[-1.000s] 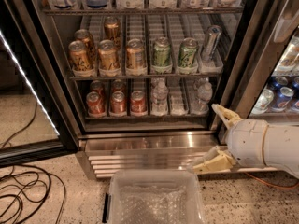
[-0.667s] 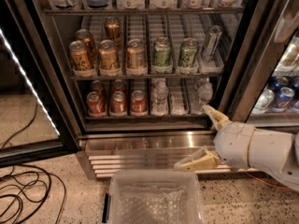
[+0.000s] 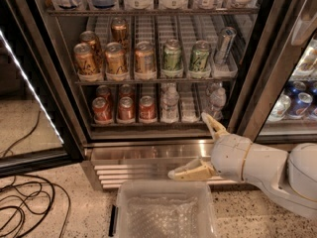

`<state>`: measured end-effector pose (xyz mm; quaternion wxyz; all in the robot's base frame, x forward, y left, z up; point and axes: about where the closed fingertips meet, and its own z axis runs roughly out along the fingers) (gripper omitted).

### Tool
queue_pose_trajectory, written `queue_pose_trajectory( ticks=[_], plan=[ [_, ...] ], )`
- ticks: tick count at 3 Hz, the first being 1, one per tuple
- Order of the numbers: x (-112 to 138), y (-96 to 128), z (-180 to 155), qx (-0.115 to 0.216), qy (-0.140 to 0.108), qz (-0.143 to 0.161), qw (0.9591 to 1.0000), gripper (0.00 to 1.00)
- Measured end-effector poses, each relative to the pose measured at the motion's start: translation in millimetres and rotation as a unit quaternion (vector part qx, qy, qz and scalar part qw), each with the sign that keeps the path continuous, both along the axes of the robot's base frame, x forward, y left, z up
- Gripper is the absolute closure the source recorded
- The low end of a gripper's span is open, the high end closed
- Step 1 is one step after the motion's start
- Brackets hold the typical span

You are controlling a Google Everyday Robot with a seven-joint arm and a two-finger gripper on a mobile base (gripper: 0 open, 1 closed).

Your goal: Pick orange can from middle shelf of fridge

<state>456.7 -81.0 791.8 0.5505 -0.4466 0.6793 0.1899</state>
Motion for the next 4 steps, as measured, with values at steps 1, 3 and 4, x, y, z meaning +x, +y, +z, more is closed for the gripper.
queue_pose_trajectory(
  ticks=[1,3,4],
  plan=[
    [0,0,0,0.000,0.000,0.000,1.0000,0.00],
    [12,24,-25,0.023,-0.039,-0.052,0.9976,0.00],
    [13,39,-36,0.030,-0.059,-0.081,0.9945,0.00]
  ],
)
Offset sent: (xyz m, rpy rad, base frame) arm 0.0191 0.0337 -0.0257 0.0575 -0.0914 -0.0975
